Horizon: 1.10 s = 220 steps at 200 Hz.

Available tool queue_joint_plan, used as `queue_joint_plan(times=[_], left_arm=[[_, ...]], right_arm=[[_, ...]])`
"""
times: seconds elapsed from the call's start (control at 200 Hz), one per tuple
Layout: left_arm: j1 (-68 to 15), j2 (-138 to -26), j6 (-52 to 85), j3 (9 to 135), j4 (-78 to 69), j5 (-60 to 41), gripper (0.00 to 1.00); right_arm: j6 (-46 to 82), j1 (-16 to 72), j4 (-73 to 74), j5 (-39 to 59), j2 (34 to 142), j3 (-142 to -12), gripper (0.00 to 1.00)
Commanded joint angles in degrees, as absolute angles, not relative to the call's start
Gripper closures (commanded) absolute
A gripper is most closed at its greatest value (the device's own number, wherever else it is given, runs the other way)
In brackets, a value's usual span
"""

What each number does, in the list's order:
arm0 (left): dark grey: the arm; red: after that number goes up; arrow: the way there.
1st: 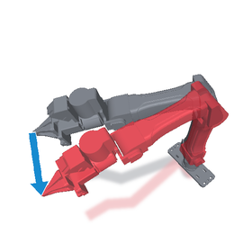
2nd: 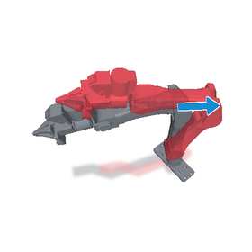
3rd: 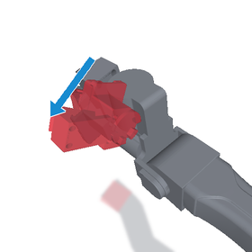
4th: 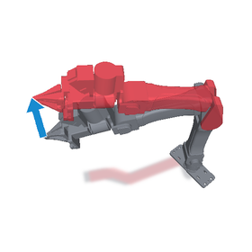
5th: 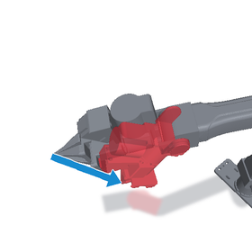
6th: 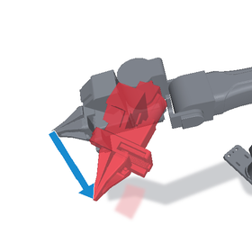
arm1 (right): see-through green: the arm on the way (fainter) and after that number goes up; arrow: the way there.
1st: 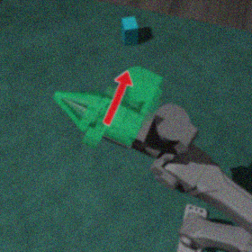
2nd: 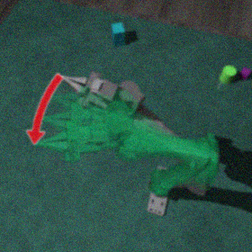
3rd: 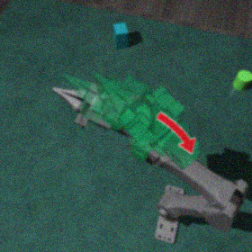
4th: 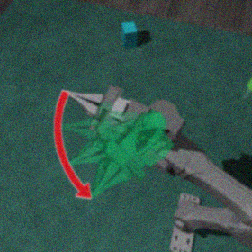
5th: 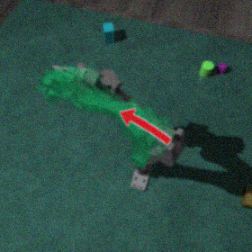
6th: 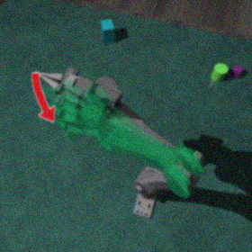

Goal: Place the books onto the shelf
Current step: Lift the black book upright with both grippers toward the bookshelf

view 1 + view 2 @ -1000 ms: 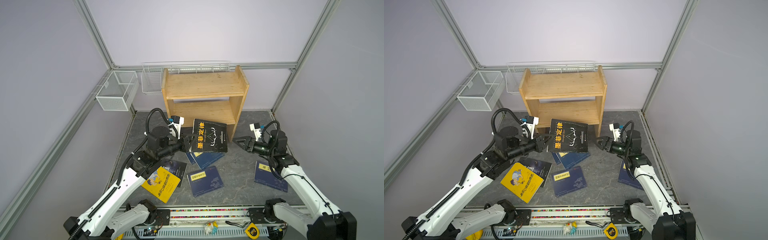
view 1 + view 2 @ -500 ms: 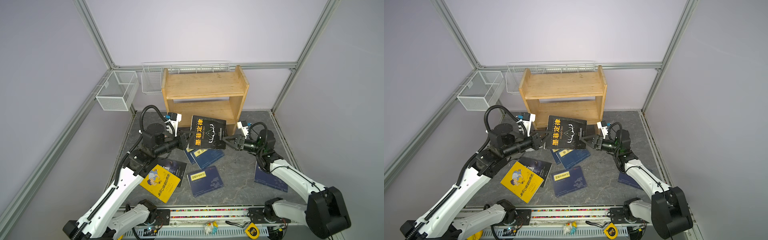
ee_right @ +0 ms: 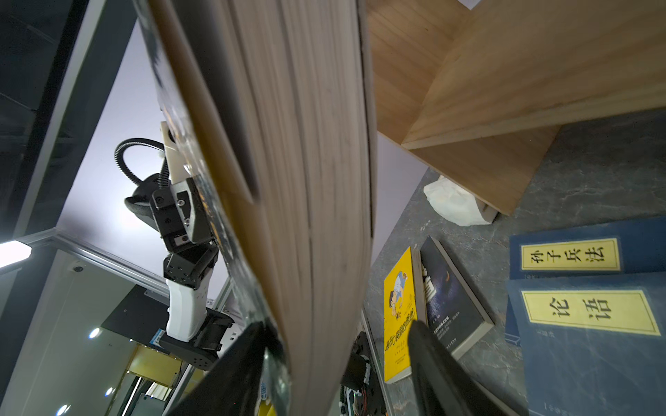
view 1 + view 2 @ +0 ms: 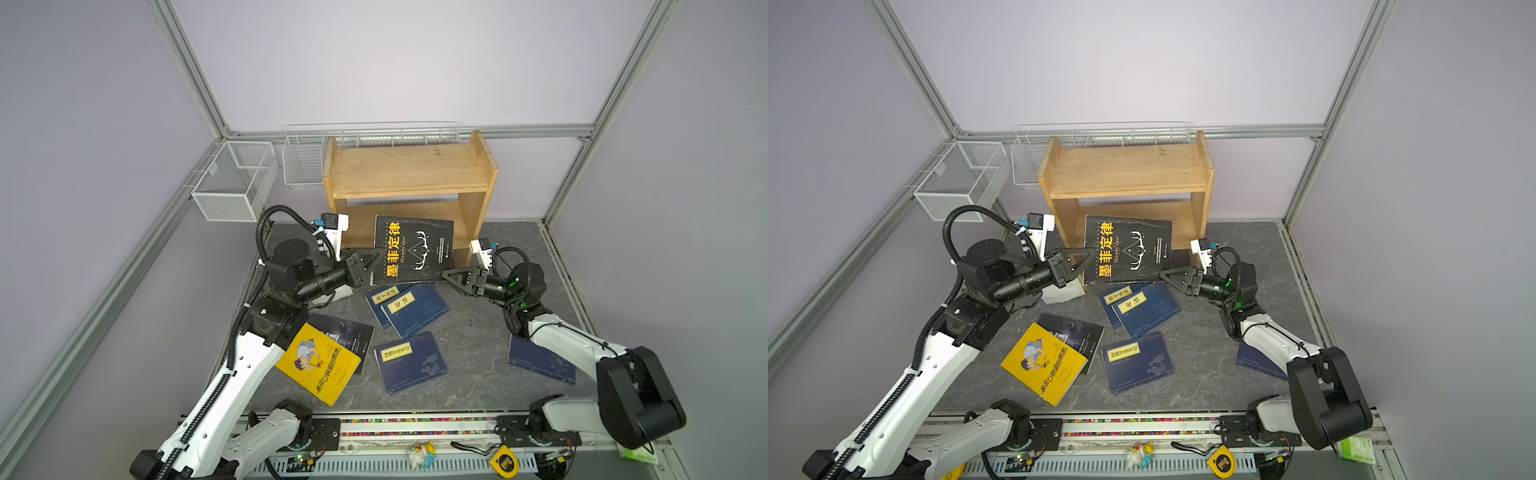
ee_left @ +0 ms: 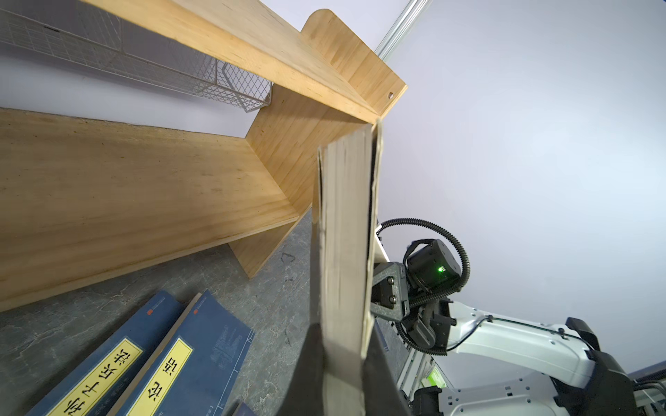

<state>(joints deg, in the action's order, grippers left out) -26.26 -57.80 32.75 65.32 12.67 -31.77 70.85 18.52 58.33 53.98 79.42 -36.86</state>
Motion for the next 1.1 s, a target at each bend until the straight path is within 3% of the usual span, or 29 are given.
queue_joint_plan(times=[0.0,0.07,0.145,0.36,0.515,0.6,0.76,0.925,1.095], left_arm=[[-25.6,-57.8,34.5,65.6,6.1,-35.1,1.00],[-25.4,-58.3,34.5,65.5,5.8,-35.0,1.00],[-25.1,-59.0,34.5,65.5,5.5,-35.2,1.00],[-23.8,-60.3,34.3,65.7,5.3,-34.6,1.00],[-23.3,-61.7,35.8,65.7,2.8,-37.0,1.00],[-23.1,-62.1,36.6,65.8,1.8,-38.3,1.00],[-22.7,-62.3,36.4,66.0,2.1,-38.9,1.00],[-21.9,-61.9,36.1,66.2,2.9,-39.1,1.00],[-21.7,-62.1,34.3,67.3,6.5,-36.5,1.00]], right_arm=[[85.9,18.7,81.8,53.9,86.3,-35.6,0.51],[89.5,19.1,82.2,54.9,89.7,-37.0,0.62],[88.8,19.6,82.1,54.4,90.8,-36.9,0.66],[88.4,20.0,82.1,55.0,89.7,-38.2,0.68],[88.1,21.2,82.1,56.0,87.9,-39.2,0.55],[88.4,21.5,82.1,55.9,87.3,-39.9,0.54],[88.7,21.4,82.0,54.9,86.7,-40.2,0.64],[88.7,21.0,82.0,53.7,86.9,-39.3,0.63],[88.8,20.7,82.0,52.6,87.3,-38.9,0.77]])
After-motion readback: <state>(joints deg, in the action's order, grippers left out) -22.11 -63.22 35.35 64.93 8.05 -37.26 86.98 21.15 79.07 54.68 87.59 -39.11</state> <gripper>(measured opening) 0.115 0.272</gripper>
